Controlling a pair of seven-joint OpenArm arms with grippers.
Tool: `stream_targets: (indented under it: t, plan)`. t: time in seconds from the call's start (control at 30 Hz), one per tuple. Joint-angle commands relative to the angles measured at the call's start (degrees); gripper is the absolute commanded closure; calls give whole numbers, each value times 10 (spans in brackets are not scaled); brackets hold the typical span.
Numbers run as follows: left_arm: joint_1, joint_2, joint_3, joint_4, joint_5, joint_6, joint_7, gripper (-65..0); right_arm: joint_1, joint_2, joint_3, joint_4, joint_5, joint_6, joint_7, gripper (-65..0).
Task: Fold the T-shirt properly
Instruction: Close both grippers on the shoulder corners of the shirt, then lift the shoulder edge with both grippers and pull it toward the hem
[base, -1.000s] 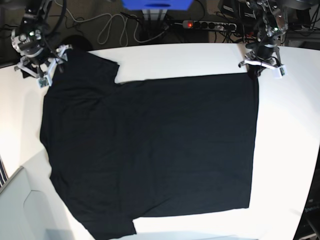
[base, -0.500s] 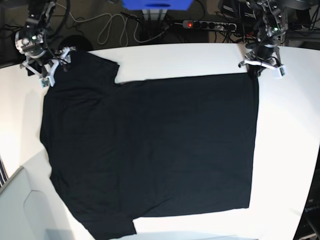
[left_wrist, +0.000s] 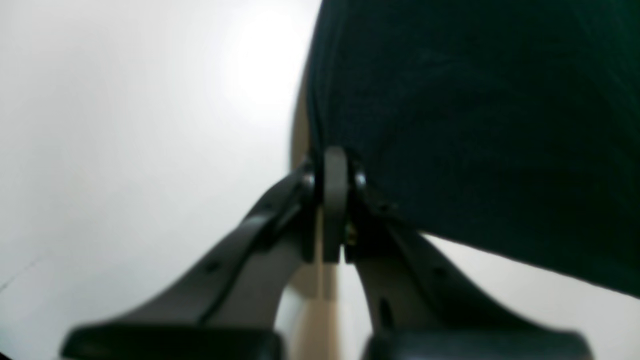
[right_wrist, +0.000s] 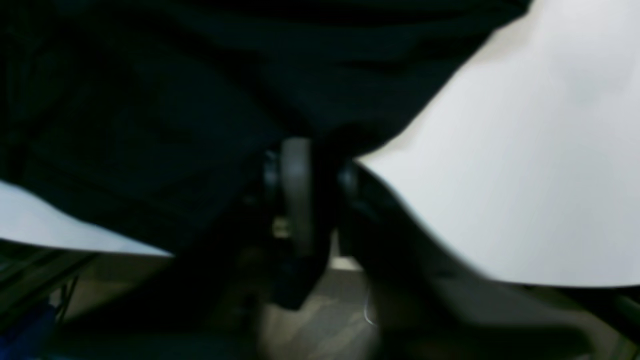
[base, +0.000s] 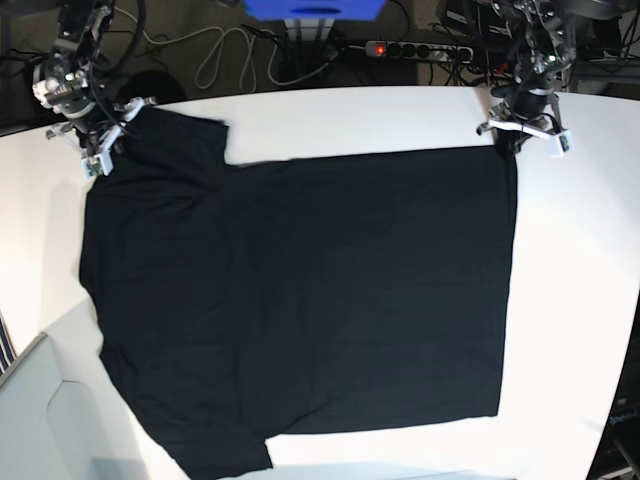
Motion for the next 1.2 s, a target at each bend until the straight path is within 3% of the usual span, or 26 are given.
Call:
stream_targets:
  t: [0.0,0.2,0.63,0.77,0.93,1.03,1.17]
  plan:
    - [6,-3,-1,6,7,6,12,0,-5,5,2,2,-18,7,-27,0]
    - [6,-4,-1,18,7,7,12,0,-21,5,4,53,-18,7,-26,-1]
    - [85,-2,-14,158,4,8,15,0,-100,1,31,198,-18,7,-22,-1]
    - [95,20,-42,177,4,7,16,0,-119,1,47,198,-18,10,-20,-1]
    - [114,32,-52,188,3,6,17,0,-130,-8,76,198,-19,97,-10,-1]
    - [120,32,-52,188,3,6,17,0,-130,-25,104,198,-20,118,-10,-1]
    - [128,33,-53,193,3,6,17,0,-130,-31,110,199,-20,119,-10,-1]
